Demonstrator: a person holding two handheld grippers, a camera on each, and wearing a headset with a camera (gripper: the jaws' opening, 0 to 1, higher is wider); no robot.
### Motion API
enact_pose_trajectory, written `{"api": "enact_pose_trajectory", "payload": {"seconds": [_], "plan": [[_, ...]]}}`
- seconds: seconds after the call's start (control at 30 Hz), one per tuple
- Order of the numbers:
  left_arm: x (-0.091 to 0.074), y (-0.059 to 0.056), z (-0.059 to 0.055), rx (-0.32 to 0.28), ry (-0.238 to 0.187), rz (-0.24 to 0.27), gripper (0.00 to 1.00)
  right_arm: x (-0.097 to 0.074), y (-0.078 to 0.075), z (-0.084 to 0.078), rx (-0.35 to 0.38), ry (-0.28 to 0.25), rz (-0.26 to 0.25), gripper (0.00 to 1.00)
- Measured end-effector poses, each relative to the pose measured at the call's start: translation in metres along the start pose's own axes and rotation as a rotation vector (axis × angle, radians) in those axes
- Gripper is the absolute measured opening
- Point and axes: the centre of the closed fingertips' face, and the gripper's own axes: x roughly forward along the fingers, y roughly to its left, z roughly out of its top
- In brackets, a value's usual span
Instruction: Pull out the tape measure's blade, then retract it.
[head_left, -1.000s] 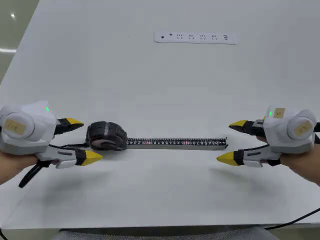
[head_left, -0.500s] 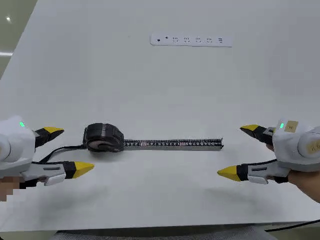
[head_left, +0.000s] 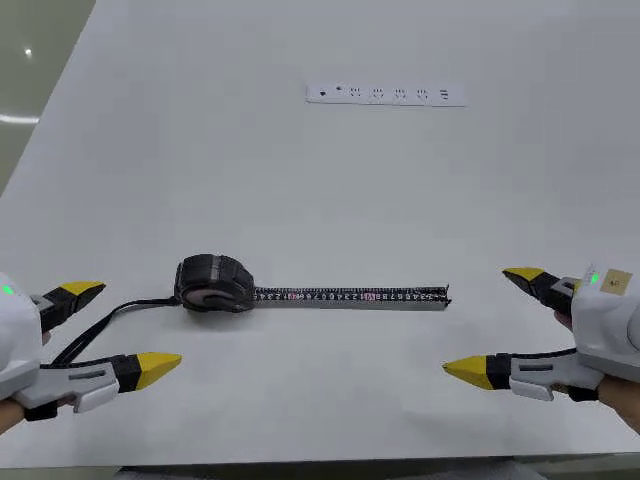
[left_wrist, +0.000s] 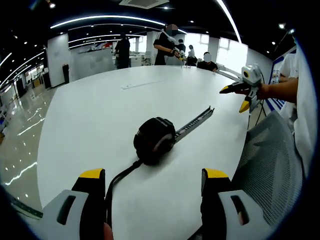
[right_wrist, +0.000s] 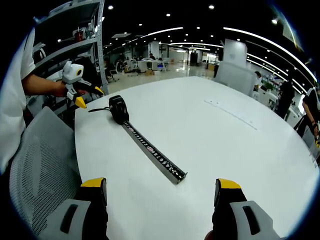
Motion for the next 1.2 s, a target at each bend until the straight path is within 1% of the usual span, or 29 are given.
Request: {"api": "enact_pose_trajectory", "payload": {"seconds": [0.23, 0.37, 0.5, 0.63, 0.67, 0.83, 0.93, 1.1, 1.2], "plan": [[-0.014, -0.006, -0.010, -0.031, -0.009, 0.026, 0.77, -0.009, 0.007, -0.009, 0.015, 0.001, -0.006, 0.90], [-0.020, -0.010, -0.017, -0.029, -0.007, 0.041, 0.77, -0.015, 0.010, -0.015, 0.029, -0.001, -0.016, 0.91], [-0.025, -0.014, -0.019, -0.034, -0.016, 0.054, 0.78, -0.021, 0.016, -0.015, 0.036, -0.012, -0.026, 0.90], [-0.028, -0.017, -0.021, -0.042, -0.028, 0.072, 0.79, -0.023, 0.019, -0.017, 0.043, -0.016, -0.030, 0.90], [-0.028, -0.018, -0.021, -0.052, -0.029, 0.069, 0.78, -0.023, 0.020, -0.018, 0.050, -0.018, -0.029, 0.91], [-0.029, -0.023, -0.024, -0.061, -0.030, 0.069, 0.79, -0.023, 0.023, -0.020, 0.053, -0.020, -0.029, 0.90], [-0.029, -0.024, -0.024, -0.069, -0.033, 0.070, 0.79, -0.022, 0.025, -0.021, 0.057, -0.020, -0.028, 0.90], [-0.028, -0.026, -0.025, -0.067, -0.030, 0.072, 0.79, -0.022, 0.026, -0.023, 0.059, -0.018, -0.028, 0.90], [-0.027, -0.027, -0.024, -0.066, -0.034, 0.069, 0.79, -0.023, 0.027, -0.024, 0.065, -0.021, -0.028, 0.90]]}}
